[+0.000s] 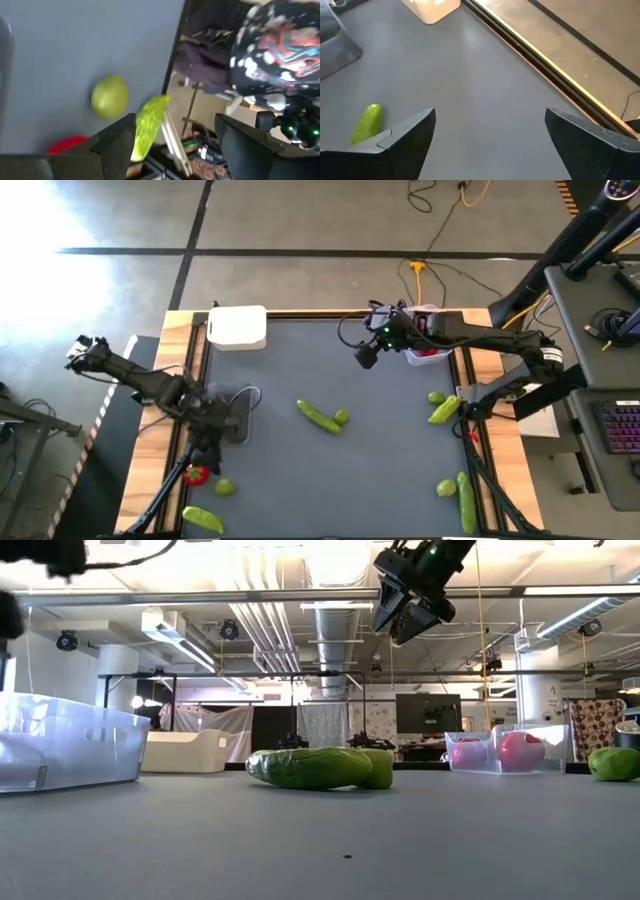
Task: Sort produce into baskets
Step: Put the red tomato into the transparent bin
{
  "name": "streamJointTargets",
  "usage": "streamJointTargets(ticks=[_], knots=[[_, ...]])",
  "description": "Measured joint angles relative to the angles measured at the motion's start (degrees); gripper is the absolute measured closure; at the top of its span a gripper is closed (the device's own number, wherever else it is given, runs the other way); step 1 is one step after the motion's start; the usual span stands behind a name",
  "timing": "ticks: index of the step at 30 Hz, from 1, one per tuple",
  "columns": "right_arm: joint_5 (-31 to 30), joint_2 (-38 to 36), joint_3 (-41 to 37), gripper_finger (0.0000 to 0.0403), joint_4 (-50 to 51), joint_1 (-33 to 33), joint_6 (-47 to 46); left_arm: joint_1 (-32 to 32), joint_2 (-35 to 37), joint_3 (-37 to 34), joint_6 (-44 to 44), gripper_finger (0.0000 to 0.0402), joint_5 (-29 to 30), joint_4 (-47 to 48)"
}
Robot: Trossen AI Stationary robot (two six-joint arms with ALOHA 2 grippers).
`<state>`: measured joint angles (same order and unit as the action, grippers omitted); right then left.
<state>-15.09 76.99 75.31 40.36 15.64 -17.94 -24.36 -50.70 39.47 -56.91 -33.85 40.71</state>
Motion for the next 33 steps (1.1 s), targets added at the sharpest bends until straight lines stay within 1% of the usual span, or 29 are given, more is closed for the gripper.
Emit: streamJointTargets(ticks=[3, 5, 8, 15, 17, 20, 24, 29, 33], knots=[[-1.13, 0.00, -0.02, 0.0035, 0.00, 0.00, 1.49, -3.87, -0.04, -1.05, -5.85, 0.0148, 1.20, -1.98], [-2.66, 0.00, -0.02, 0.0035, -0.02, 0.00, 2.40, -6.93, -0.04, -1.48, -9.68, 0.0148, 4.22, -2.37], [-3.13, 0.00, -0.04, 0.0035, 0.00, 0.16, 2.54, -11.78, -0.24, -2.23, -11.43, 0.0148, 7.46, -2.21], [-3.44, 0.00, -0.05, 0.0035, -0.06, 0.41, 2.56, -18.22, -3.34, -4.14, -19.07, 0.0148, 8.18, 0.24], [-4.47, 0.00, -0.06, 0.0035, -0.07, 0.53, 2.55, -19.19, -4.87, -4.14, -19.25, 0.0148, 9.74, 1.97], [-4.66, 0.00, -0.07, 0.0035, -0.11, 0.72, 2.54, -20.31, -7.60, -3.01, -18.98, 0.0148, 13.84, 4.66], [-4.61, -0.02, -0.08, 0.0035, -0.11, 0.70, 2.58, -21.55, -11.17, -0.41, -18.41, 0.0148, 16.13, 7.97], [-4.63, -0.02, -0.09, 0.0035, 0.00, 0.99, 3.66, -24.28, -15.47, 1.54, -17.04, 0.0148, 16.83, 11.88], [-4.57, -0.02, -0.09, 0.0035, 0.02, 1.01, 4.13, -27.39, -18.33, 1.89, -16.99, 0.0148, 16.41, 11.59]])
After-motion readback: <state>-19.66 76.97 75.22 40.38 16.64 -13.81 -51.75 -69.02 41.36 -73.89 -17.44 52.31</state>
